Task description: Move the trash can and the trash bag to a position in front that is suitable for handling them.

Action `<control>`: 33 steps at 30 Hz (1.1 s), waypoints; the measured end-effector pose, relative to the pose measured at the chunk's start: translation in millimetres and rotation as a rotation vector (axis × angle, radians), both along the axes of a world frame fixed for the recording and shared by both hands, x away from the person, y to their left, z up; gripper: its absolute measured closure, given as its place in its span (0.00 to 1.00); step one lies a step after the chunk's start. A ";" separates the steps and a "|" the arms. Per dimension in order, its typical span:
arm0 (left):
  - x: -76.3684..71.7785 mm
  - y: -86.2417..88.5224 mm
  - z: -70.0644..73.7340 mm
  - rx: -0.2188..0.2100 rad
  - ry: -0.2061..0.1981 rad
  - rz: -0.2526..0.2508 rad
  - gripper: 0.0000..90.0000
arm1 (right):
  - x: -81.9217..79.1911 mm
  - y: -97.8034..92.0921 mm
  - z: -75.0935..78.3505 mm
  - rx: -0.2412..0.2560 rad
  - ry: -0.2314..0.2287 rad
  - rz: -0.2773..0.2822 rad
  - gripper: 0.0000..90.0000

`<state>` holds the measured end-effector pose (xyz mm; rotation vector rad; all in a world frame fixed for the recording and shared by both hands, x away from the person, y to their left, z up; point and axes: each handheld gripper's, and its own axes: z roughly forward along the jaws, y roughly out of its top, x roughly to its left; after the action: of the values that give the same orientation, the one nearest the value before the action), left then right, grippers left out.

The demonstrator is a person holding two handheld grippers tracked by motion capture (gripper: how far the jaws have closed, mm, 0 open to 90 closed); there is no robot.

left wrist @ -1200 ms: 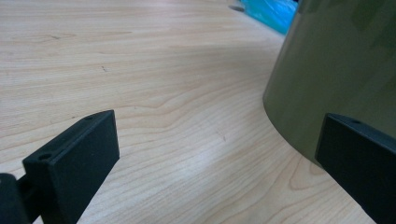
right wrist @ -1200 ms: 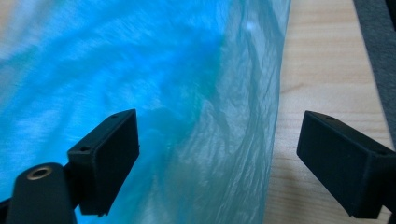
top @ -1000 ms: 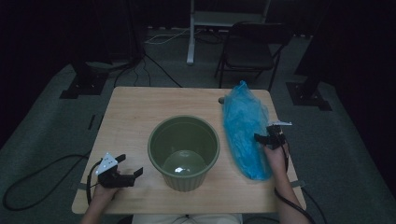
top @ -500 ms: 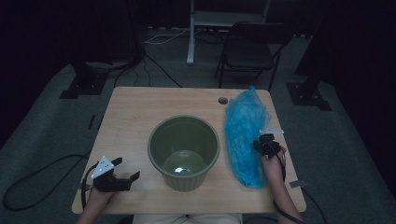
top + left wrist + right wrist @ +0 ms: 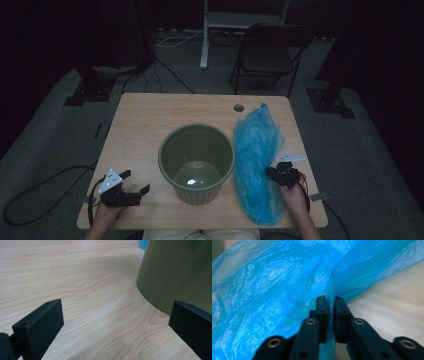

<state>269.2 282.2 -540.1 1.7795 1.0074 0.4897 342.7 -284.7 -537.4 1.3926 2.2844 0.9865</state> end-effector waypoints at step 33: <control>-2.1 -6.0 -0.1 0.005 -0.022 -0.006 0.00 | 95.9 -30.4 4.4 0.063 0.077 -0.276 0.28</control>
<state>267.1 276.2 -540.2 1.7772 0.9859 0.5070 438.6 -315.1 -533.1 1.7420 2.0539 0.9368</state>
